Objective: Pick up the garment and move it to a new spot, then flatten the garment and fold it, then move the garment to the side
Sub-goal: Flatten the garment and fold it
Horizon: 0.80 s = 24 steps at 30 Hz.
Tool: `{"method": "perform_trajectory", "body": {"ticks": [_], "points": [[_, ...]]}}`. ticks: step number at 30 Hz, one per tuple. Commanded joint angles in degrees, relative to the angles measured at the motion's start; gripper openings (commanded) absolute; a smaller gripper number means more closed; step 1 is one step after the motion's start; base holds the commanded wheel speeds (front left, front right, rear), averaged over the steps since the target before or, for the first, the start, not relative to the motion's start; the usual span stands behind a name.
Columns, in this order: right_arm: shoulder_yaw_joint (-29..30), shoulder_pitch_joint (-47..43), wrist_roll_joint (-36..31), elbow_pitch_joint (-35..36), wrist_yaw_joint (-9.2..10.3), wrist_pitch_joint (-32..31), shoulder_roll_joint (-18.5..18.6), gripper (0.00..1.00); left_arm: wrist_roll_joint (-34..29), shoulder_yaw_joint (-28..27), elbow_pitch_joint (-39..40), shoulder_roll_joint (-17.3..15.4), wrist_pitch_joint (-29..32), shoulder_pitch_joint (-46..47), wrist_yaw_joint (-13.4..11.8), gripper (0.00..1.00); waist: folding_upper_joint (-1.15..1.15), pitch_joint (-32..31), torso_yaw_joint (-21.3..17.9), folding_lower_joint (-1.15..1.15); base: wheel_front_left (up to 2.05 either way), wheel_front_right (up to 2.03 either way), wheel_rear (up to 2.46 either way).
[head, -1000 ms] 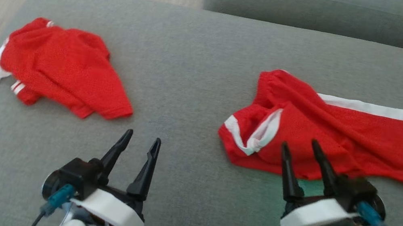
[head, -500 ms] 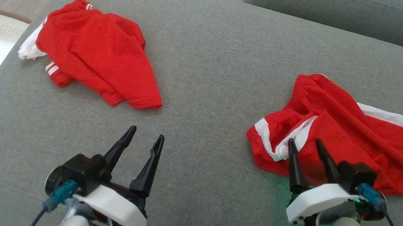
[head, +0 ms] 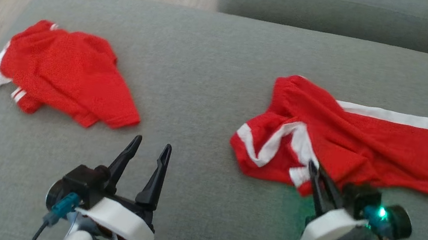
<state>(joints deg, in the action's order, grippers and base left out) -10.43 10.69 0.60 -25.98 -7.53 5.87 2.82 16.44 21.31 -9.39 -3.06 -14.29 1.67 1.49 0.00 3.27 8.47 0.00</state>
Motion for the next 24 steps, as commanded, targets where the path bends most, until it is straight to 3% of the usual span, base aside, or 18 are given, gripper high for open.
{"method": "perform_trajectory", "body": {"ticks": [1, 4, 7, 12, 14, 24], "points": [[-0.93, 0.11, -1.17, 2.68, 0.04, -0.65, 0.06, 0.0, 0.33, -2.01, 2.05, 0.18, -0.71, 1.58, -0.4, 1.0, 0.0, -1.09, -1.36, 0.0, 0.0, 0.0, 0.0], [-0.59, -3.59, -4.88, 8.05, 0.04, -4.72, 1.38, 0.0, 0.49, -1.98, 2.25, 0.18, -0.71, 1.15, -0.69, 1.0, 0.0, -1.88, -2.83, 0.0, 0.0, 0.0, 0.0], [-0.72, -6.51, -6.44, 12.3, 0.04, -7.97, 5.0, 0.0, 0.58, -1.98, 2.38, 0.18, -0.71, 0.97, -0.79, 1.0, 0.0, -2.18, -4.01, 0.0, 0.0, 0.0, 0.0], [2.69, -9.73, -7.48, 15.78, 0.04, -11.1, 7.9, 0.0, 0.74, -1.61, 2.39, 0.18, -0.71, 1.15, -0.69, 1.0, 0.0, -2.19, -4.99, 0.0, 0.0, 0.0, 0.0], [4.67, -10.26, -7.17, 16.38, 0.04, -11.24, 6.8, 1.0, 0.71, -1.53, 2.27, 0.18, -0.71, 1.25, -0.64, 1.0, 0.0, -2.12, -5.18, 0.0, 0.0, 0.0, 0.0], [11.06, -11.02, -6.47, 20.59, 0.04, -4.65, 0.4, 1.0, 0.23, -1.69, 1.39, 0.18, -0.71, 1.87, -0.09, 1.0, 0.0, -1.95, -5.16, 0.0, 0.0, 0.0, 0.0]]}}
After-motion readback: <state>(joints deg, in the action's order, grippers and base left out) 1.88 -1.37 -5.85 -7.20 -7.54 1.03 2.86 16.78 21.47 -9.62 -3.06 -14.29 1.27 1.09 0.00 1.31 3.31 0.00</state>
